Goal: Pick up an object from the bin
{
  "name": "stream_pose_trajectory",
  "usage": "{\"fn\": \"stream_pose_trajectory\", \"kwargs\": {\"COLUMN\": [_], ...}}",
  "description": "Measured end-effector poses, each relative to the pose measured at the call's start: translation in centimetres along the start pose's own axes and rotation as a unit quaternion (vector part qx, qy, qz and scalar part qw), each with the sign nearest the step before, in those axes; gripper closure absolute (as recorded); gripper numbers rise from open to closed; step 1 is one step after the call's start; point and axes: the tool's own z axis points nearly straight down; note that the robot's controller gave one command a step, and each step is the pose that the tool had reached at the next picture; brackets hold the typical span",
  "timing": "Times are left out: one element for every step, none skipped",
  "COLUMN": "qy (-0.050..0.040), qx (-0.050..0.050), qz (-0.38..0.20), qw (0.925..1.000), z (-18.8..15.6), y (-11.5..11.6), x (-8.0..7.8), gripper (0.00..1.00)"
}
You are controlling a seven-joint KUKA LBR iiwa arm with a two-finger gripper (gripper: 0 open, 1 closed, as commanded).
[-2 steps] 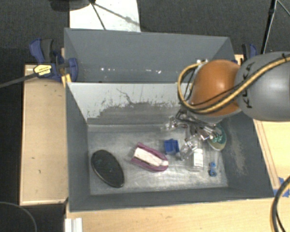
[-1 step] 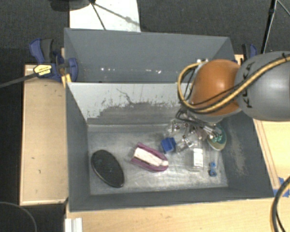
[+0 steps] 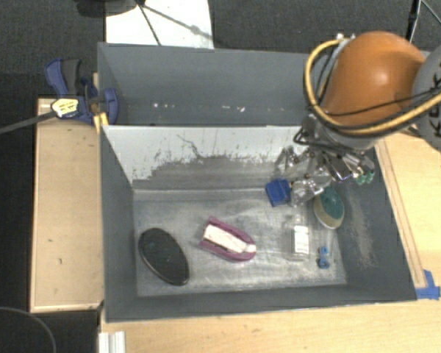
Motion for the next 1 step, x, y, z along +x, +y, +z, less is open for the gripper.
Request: {"fn": "stream_pose_trajectory", "kwargs": {"qy": [0.0057], "qx": [-0.003], "qz": [-0.021], "qw": [0.9998], "z": [1.37], "y": [0.82], "x": [-0.63], "gripper": [1.00]}}
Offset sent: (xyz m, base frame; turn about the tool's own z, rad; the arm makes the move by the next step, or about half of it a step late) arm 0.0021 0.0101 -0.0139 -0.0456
